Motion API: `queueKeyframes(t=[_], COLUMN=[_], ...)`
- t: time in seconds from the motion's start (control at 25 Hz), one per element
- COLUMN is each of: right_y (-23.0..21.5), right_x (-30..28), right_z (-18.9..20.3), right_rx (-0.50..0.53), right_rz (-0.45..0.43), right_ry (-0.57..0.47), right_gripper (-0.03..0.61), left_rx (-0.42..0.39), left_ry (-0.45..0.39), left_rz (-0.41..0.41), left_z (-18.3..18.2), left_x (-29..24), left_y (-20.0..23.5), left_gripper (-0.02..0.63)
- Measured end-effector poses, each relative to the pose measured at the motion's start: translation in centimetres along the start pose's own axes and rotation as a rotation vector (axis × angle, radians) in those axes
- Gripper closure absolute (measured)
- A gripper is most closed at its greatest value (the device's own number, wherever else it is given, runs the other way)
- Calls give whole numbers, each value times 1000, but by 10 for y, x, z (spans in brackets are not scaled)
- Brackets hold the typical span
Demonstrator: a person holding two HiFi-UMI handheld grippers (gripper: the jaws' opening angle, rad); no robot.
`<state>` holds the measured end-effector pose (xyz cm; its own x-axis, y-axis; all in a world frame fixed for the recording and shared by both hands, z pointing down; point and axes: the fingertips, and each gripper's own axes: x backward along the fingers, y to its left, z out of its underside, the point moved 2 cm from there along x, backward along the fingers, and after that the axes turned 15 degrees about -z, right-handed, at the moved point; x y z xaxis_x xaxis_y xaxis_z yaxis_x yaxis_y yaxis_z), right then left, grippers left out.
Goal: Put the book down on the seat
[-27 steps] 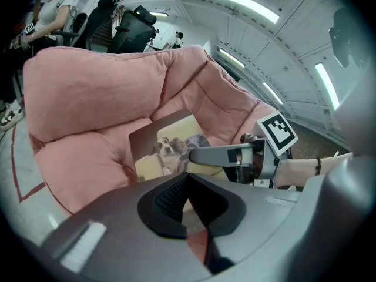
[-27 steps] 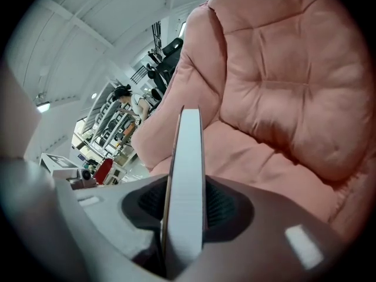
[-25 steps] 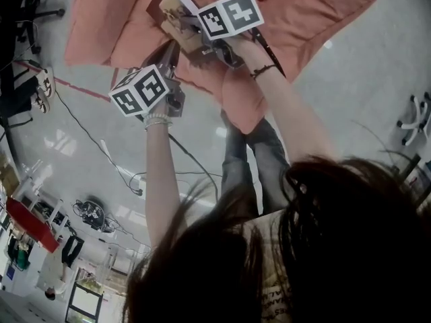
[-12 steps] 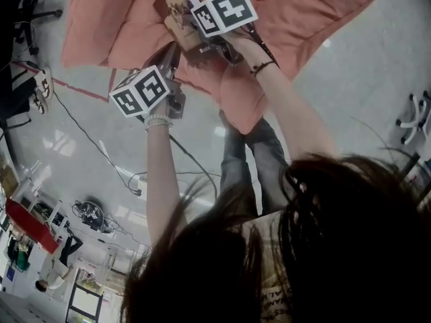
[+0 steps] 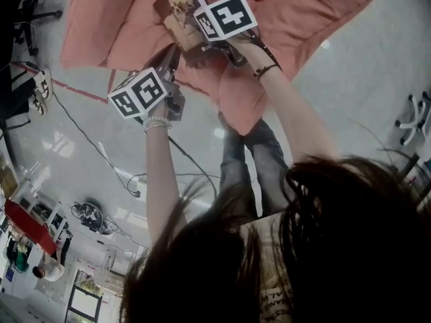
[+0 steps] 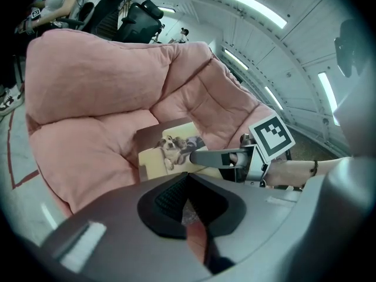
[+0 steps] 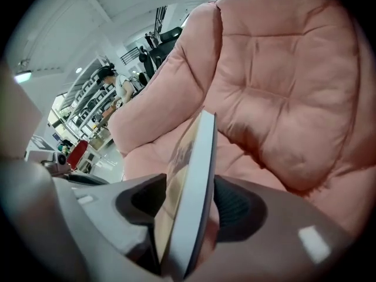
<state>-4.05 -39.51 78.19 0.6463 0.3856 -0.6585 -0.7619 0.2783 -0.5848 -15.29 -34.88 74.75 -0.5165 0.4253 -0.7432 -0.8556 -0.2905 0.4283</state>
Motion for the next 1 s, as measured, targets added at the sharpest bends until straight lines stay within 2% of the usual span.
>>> queueKeyframes(t=[0.6,0.76,1.0], right_y=[-12,-9,3], right_x=[14,17,21], right_z=[-3,-5,-5], right_rx=[3,15,13], right_rz=[69,66,18], right_ry=[-66,-75,-64], right_gripper=[288,288,288], left_rx=[17,19,21], left_ry=[0,-5,-26], left_rz=[21,20,18], left_z=[8,7,1], left_x=[-3,-1,7], left_y=[-9,-10,-15], left_gripper=[618,618,618])
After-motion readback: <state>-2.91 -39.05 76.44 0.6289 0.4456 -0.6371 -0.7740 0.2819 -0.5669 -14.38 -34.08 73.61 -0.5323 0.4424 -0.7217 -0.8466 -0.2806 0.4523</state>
